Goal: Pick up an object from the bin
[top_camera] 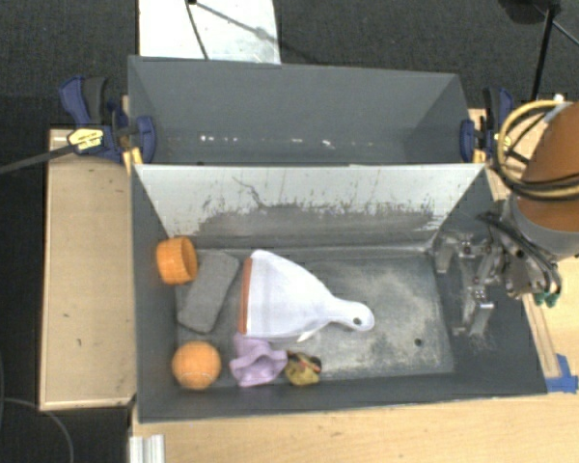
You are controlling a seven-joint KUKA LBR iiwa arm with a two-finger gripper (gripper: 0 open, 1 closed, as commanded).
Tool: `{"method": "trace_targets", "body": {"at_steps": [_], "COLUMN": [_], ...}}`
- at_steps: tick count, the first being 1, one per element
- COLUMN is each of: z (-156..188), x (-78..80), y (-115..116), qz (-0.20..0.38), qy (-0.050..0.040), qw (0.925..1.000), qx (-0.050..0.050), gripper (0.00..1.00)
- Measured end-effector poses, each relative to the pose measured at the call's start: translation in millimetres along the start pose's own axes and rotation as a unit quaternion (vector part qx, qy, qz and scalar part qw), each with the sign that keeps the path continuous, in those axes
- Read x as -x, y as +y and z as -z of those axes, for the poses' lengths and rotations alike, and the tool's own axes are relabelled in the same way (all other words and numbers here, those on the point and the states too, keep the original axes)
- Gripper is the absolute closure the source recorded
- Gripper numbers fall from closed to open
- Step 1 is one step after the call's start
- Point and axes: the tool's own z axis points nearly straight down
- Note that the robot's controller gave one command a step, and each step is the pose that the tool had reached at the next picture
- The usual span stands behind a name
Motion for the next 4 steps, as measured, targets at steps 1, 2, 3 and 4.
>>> {"method": "trace_targets", "body": {"at_steps": [1, 2, 3, 4], "z": [4.4, -11.7, -29.0, -76.7], "x": [1.4, 12.0, 9.0, 19.6], "y": [0.3, 37.3, 80.5, 122.8], "qz": [0.001, 0.007, 0.063, 0.070], "qy": [-0.0040, -0.0049, -0.0041, -0.0059], "qw": [1.0000, 1.0000, 0.9980, 0.9976], "qx": [-0.001, -0.002, 0.000, 0.000], "gripper": [0.00, 0.00, 0.00, 0.00]}}
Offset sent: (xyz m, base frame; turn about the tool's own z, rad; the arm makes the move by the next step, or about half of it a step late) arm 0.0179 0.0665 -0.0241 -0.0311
